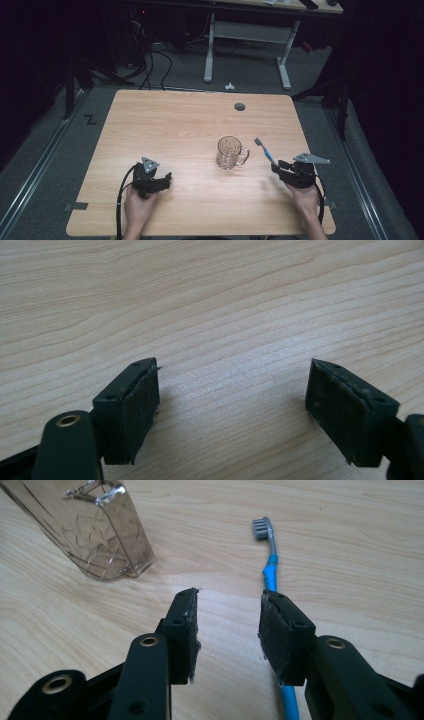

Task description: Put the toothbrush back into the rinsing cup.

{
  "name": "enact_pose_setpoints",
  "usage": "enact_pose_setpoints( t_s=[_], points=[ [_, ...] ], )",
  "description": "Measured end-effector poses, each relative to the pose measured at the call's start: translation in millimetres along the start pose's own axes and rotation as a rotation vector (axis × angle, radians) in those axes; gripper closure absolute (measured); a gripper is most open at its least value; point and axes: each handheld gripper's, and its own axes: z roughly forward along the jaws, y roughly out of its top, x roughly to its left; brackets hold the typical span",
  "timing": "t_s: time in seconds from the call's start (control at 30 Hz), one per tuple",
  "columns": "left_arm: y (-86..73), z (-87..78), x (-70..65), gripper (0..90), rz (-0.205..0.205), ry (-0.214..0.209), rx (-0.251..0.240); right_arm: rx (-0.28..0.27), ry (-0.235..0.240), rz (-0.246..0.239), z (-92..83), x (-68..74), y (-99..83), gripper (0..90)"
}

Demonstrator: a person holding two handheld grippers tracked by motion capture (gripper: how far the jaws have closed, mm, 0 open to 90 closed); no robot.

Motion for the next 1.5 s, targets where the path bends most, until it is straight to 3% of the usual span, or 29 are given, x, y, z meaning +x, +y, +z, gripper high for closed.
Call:
enact_pose_setpoints(
  t_s=[0.27, 0.53, 1.0, 1.5],
  points=[
    [0.0, 0.0, 0.0, 22.1, 0.000, 0.000, 0.000, -0.008, 0.000, 0.049, 4.8, -10.1, 2.3, 58.6],
    [0.0, 0.0, -0.1, 22.1, 0.000, 0.000, 0.000, 0.000, -0.011, 0.047, 3.8, -10.6, 13.7, 59.0],
    [0.0, 0.0, -0.1, 22.1, -0.001, 0.000, 0.000, 0.049, -0.011, 0.011, 12.9, -10.4, 35.3, 61.8],
    [0.1, 0.0, 0.0, 22.2, 0.000, 0.000, 0.001, 0.152, -0.029, -0.039, 23.8, -13.9, 52.1, 63.9]
  ],
)
